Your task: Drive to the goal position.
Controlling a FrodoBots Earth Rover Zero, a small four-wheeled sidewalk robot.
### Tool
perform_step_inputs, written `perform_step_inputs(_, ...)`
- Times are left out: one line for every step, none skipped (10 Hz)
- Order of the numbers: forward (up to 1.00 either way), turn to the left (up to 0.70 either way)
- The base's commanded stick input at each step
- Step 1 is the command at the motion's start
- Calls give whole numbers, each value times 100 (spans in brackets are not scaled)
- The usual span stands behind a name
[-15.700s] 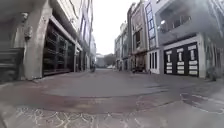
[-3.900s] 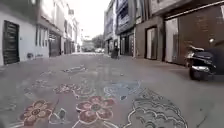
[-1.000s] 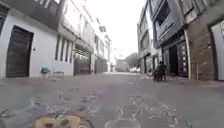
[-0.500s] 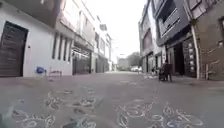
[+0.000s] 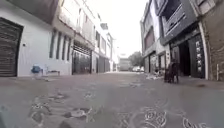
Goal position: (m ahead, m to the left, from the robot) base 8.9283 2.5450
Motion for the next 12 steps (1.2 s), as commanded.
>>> perform_step_inputs(100,-34)
perform_step_inputs(100,-5)
perform_step_inputs(100,6)
perform_step_inputs(100,6)
perform_step_inputs(100,6)
perform_step_inputs(100,6)
perform_step_inputs(100,6)
perform_step_inputs(100,6)
perform_step_inputs(100,6)
perform_step_inputs(100,6)
perform_step_inputs(100,6)
perform_step_inputs(100,6)
